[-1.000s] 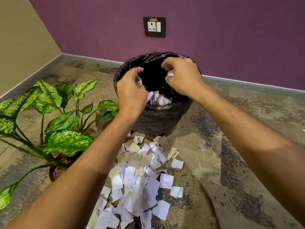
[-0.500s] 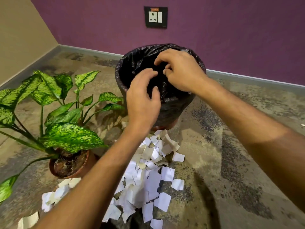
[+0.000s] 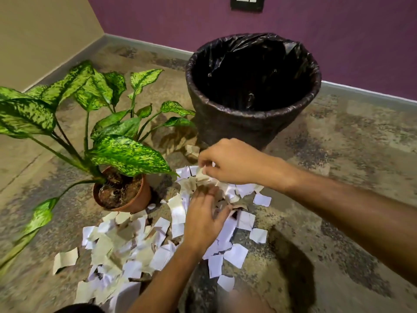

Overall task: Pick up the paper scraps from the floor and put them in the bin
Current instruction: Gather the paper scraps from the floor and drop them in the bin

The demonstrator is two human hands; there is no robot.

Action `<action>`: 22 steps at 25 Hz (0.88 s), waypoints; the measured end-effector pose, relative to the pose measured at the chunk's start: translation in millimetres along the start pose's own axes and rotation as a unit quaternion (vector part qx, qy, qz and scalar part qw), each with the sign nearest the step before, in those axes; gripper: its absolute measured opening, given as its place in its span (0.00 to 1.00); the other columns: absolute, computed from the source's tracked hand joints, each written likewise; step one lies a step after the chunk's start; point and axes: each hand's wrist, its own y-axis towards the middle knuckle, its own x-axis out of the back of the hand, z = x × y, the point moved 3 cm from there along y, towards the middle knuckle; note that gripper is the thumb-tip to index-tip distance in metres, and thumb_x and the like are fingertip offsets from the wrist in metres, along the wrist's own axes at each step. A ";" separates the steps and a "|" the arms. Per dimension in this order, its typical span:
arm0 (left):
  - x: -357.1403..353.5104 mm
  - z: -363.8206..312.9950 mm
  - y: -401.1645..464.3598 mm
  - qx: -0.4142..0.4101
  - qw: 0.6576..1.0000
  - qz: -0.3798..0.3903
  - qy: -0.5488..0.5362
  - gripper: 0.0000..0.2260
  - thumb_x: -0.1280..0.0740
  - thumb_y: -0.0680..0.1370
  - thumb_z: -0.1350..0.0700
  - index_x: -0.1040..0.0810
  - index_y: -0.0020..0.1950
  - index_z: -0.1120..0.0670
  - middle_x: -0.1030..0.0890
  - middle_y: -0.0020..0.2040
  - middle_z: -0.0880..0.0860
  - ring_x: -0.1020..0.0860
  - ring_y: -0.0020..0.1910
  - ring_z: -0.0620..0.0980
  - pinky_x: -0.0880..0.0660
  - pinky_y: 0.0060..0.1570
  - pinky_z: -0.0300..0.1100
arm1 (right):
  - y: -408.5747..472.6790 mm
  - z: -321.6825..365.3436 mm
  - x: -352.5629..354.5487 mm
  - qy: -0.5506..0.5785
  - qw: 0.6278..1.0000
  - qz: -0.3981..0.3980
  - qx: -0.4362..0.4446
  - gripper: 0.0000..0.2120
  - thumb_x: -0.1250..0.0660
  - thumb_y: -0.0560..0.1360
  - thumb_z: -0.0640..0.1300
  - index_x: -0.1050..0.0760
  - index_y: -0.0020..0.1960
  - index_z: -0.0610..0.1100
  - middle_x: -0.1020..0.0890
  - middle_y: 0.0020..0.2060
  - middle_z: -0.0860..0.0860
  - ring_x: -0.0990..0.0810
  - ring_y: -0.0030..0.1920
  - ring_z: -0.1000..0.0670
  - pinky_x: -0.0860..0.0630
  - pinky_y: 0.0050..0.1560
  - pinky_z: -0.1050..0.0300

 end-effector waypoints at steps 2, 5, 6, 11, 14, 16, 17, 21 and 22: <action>-8.2 20.5 -18.8 0.038 0.989 0.135 0.054 0.39 0.40 0.69 0.28 0.38 0.73 0.50 0.34 0.72 0.51 0.40 0.73 0.55 0.36 0.68 0.55 | -6.1 -8.7 -47.2 -0.029 0.996 0.084 -0.008 0.10 0.36 0.75 0.52 0.22 0.54 0.51 0.18 0.48 0.48 0.20 0.51 0.44 0.24 0.45 0.50; -15.4 40.4 -48.2 0.102 0.956 0.258 0.098 0.59 0.52 0.54 0.16 0.60 0.78 0.46 0.59 0.79 0.47 0.62 0.77 0.54 0.53 0.74 0.60 | -24.2 -24.9 -108.9 -0.060 0.979 0.196 -0.009 0.27 0.32 0.71 0.60 0.29 0.66 0.50 0.23 0.61 0.47 0.23 0.58 0.43 0.23 0.49 0.49; -17.2 43.9 -55.2 0.119 0.949 0.269 0.109 0.61 0.53 0.52 0.15 0.65 0.77 0.46 0.64 0.78 0.47 0.64 0.77 0.55 0.55 0.73 0.61 | -31.2 -31.3 -125.6 -0.070 0.970 0.233 -0.009 0.35 0.29 0.69 0.61 0.35 0.72 0.51 0.29 0.67 0.47 0.25 0.62 0.43 0.23 0.52 0.48; -28.7 38.2 -81.3 0.189 0.914 0.329 0.142 0.64 0.34 0.58 0.23 0.76 0.72 0.47 0.75 0.73 0.50 0.71 0.73 0.59 0.57 0.72 0.64 | -51.9 -47.4 -168.5 -0.080 0.955 0.284 0.023 0.57 0.22 0.61 0.60 0.56 0.78 0.61 0.58 0.78 0.46 0.34 0.70 0.37 0.25 0.57 0.46; -32.8 29.5 -86.2 0.206 0.900 0.338 0.183 0.61 0.27 0.65 0.34 0.76 0.72 0.48 0.75 0.73 0.52 0.69 0.74 0.61 0.56 0.73 0.63 | -53.7 -38.6 -176.0 -0.082 0.960 0.264 0.055 0.58 0.21 0.62 0.58 0.60 0.77 0.63 0.62 0.78 0.48 0.34 0.70 0.38 0.24 0.57 0.44; -34.5 26.6 -86.8 0.210 0.892 0.337 0.215 0.57 0.28 0.70 0.39 0.73 0.74 0.50 0.71 0.76 0.55 0.63 0.76 0.63 0.53 0.73 0.62 | -53.6 -29.9 -180.4 -0.106 0.959 0.255 0.067 0.53 0.24 0.66 0.57 0.58 0.77 0.63 0.61 0.79 0.47 0.34 0.70 0.38 0.24 0.56 0.43; -34.7 25.6 -87.4 0.212 0.891 0.334 0.223 0.54 0.29 0.72 0.41 0.71 0.75 0.51 0.68 0.77 0.56 0.60 0.76 0.64 0.51 0.73 0.60 | -53.1 -25.9 -182.5 -0.114 0.959 0.248 0.070 0.49 0.25 0.69 0.56 0.56 0.77 0.61 0.58 0.79 0.46 0.33 0.69 0.38 0.24 0.55 0.42; -31.8 26.1 -90.6 0.187 0.917 0.290 0.202 0.43 0.31 0.76 0.49 0.61 0.78 0.52 0.54 0.78 0.54 0.49 0.75 0.60 0.40 0.72 0.49 | -50.9 -19.5 -181.9 -0.103 0.969 0.217 0.065 0.32 0.30 0.74 0.44 0.40 0.74 0.53 0.42 0.75 0.41 0.25 0.59 0.37 0.22 0.48 0.45; -29.6 27.9 -90.2 0.184 0.926 0.269 0.190 0.40 0.32 0.77 0.52 0.58 0.78 0.52 0.50 0.77 0.54 0.46 0.74 0.58 0.39 0.71 0.46 | -50.8 -20.2 -180.7 -0.108 0.968 0.218 0.065 0.28 0.32 0.74 0.40 0.37 0.72 0.50 0.40 0.73 0.41 0.23 0.56 0.37 0.23 0.45 0.47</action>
